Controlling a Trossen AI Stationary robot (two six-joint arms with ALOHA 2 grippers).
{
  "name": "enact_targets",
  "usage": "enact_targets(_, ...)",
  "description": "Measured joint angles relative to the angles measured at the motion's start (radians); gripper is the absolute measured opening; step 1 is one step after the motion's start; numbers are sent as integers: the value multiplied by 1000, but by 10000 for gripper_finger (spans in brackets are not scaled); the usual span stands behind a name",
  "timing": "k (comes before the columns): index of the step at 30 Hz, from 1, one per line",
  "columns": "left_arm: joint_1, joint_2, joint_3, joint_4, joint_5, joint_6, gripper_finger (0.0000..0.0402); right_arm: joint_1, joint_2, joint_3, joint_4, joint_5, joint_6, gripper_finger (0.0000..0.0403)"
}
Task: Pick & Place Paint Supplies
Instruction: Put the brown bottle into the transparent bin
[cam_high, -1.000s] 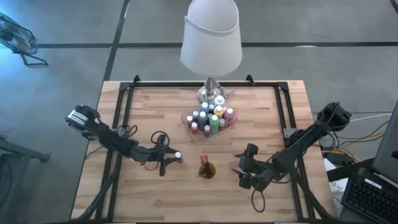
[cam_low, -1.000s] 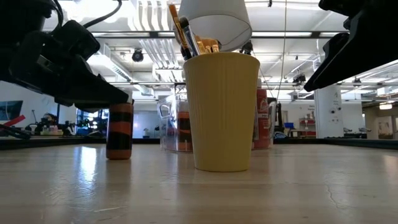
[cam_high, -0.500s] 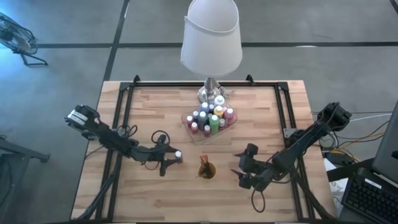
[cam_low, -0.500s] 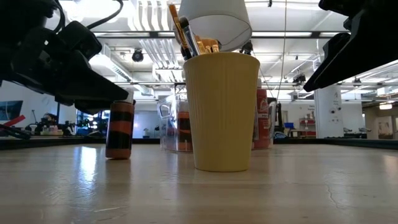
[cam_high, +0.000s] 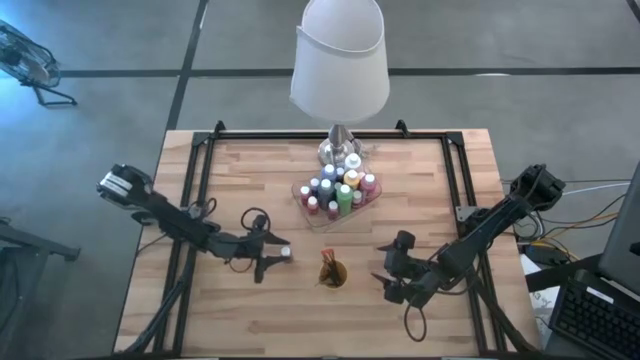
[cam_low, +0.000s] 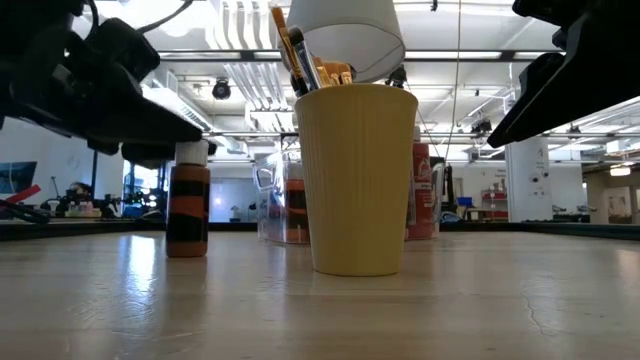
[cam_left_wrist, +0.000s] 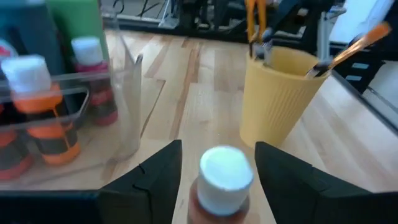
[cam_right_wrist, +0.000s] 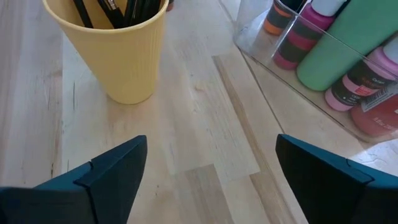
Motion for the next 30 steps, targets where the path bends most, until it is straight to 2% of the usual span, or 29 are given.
enact_targets(3,0,-57,0,-28,26,28,209,0,0,0,0,0,0,354)
enact_targets(6,0,-153,31,-170,61,29,209,0,0,0,0,0,0,350)
enact_targets(8,2,-228,82,-352,84,22,209,0,0,0,0,0,0,345)
enact_targets(12,9,-326,280,-869,101,-19,209,0,0,0,0,0,-3,332)
enact_targets(15,9,-322,444,-1160,99,-40,209,0,0,0,0,0,-3,322)
enact_targets(19,10,-280,624,-1377,99,-53,209,0,0,0,0,0,-3,310)
enact_targets(24,15,-211,797,-1586,101,-163,209,0,0,0,0,0,-3,300)
enact_targets(30,22,-119,880,-1684,112,-219,209,0,0,0,-1,0,-3,292)
